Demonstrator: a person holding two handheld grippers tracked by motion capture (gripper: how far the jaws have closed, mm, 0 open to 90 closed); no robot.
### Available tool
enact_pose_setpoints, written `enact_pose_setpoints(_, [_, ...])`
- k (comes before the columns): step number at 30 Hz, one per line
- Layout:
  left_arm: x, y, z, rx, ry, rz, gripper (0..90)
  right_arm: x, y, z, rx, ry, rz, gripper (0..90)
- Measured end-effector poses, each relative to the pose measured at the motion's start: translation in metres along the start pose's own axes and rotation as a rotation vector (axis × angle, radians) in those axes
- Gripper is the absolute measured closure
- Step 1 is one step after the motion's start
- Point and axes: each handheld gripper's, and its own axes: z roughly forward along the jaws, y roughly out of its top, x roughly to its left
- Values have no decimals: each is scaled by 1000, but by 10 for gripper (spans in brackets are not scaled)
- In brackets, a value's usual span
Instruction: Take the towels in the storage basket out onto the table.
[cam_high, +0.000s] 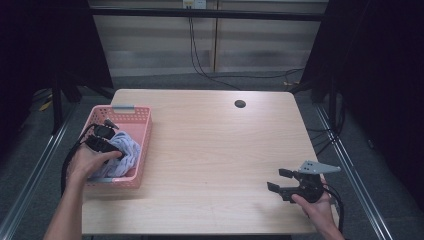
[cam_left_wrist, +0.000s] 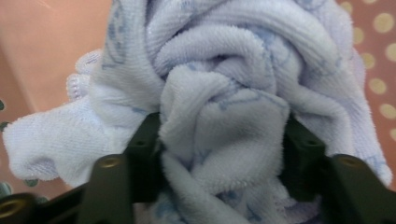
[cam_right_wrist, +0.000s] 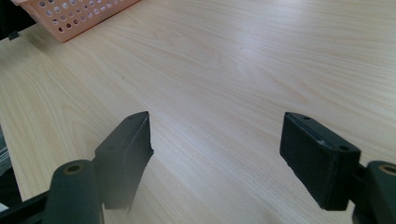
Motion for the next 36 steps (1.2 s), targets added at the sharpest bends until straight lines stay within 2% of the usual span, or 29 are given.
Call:
enact_pose_setpoints(1, [0, -1, -1, -2, 1, 15, 456, 0, 0, 0, 1, -1, -4, 249])
enact_pose_setpoints(3, [3, -3, -4, -15, -25, 5, 503, 0, 0, 0, 2, -3, 1, 249])
enact_pose_setpoints(8, [17, -13, -12, -106, -95, -51, 623, -1, 0, 1, 2, -8, 6, 248])
enact_pose_setpoints(10, [19, -17, -14, -129, -113, -54, 637, -1, 0, 2, 4, -8, 10, 248])
enact_pose_setpoints(12, [19, -18, -15, -142, -125, -69, 651, -1, 0, 2, 3, -8, 11, 248])
enact_pose_setpoints(13, [20, -18, -17, -133, -116, -43, 653, -1, 0, 2, 3, -9, 11, 248])
enact_pose_setpoints(15, [20, -16, -17, -117, -115, -43, 652, -2, 1, 2, 4, -9, 9, 248])
enact_pose_setpoints(16, [19, -16, -18, -112, -117, -65, 638, -2, 1, 2, 4, -9, 9, 247])
enact_pose_setpoints(21, [12, -14, -23, -122, -60, -47, 506, -1, 0, 0, 2, -8, 8, 246])
enact_pose_setpoints(23, [11, -13, -28, -110, -24, -30, 405, -1, 0, 1, 0, -5, 6, 244])
enact_pose_setpoints(25, [13, -13, -28, -112, -9, -48, 295, -1, 0, 1, 2, -5, 8, 244])
enact_pose_setpoints(26, [14, -13, -28, -106, -15, -55, 253, -1, 0, 1, 1, -3, 8, 244])
enact_pose_setpoints(28, [15, -13, -27, -112, 0, -62, 217, -1, 0, 0, 1, -4, 7, 244])
enact_pose_setpoints(31, [18, -15, -23, -119, -8, -83, 168, -1, 0, 0, -1, -2, 9, 243])
enact_pose_setpoints(33, [19, -16, -16, -103, -23, -100, 147, -1, 0, 1, 1, -1, 5, 243])
enact_pose_setpoints(34, [18, -16, -14, -98, -27, -96, 122, -1, 1, 2, 4, 2, 6, 243])
enact_pose_setpoints(36, [15, -13, -6, -65, -30, -92, 34, 0, 1, 2, 3, 5, 3, 243])
